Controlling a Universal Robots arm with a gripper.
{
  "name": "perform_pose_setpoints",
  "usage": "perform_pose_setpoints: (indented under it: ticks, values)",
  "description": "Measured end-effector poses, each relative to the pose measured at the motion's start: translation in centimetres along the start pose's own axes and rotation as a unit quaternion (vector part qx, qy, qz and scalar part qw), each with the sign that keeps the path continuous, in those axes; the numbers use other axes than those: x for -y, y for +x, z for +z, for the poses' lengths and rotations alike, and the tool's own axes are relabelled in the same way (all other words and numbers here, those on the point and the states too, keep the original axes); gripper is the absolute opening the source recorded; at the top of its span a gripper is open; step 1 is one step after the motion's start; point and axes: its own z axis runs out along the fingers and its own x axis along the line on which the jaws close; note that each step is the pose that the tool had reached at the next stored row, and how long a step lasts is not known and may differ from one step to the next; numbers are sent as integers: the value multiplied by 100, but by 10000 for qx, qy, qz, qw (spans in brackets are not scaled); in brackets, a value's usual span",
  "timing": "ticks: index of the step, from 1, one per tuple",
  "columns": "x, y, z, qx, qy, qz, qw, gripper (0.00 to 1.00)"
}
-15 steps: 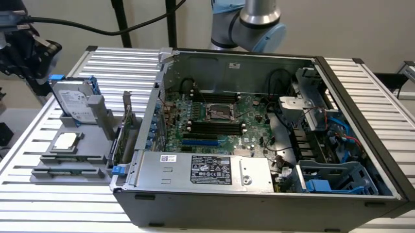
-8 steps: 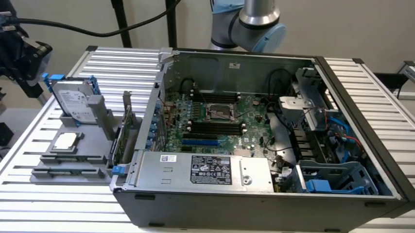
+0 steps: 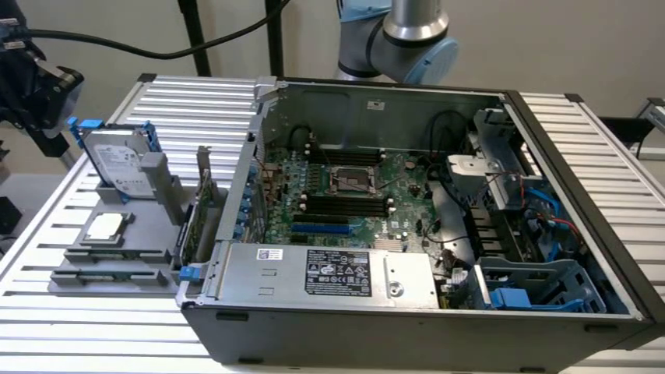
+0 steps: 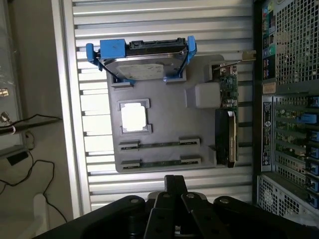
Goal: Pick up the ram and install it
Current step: 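Pick up the ram and move it above insertion slot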
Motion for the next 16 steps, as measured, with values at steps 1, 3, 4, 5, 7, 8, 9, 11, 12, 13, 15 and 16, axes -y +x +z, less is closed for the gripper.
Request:
perform_pose_setpoints:
  ticks: [1, 3, 4, 5, 7, 8, 9, 11, 12, 13, 15, 16]
  values:
    - [0, 0, 0, 0, 0, 0, 10000, 11]
    - [0, 0, 0, 0, 0, 0, 10000, 11]
    - [0, 0, 0, 0, 0, 0, 10000, 11]
    - [0, 1, -1, 0, 0, -10, 10000, 11]
    - [0, 4, -2, 2, -2, -149, 9999, 11]
    - [0, 4, -1, 5, -3, -239, 9997, 11]
    - [0, 4, -1, 8, -4, -329, 9995, 11]
    - [0, 5, -1, 12, -6, -516, 9987, 11]
    - [0, 5, -1, 15, -8, -606, 9982, 11]
    - [0, 5, 0, 17, -9, -695, 9976, 11]
    - [0, 5, 0, 22, -11, -875, 9962, 11]
    - [0, 5, 0, 24, -12, -964, 9953, 11]
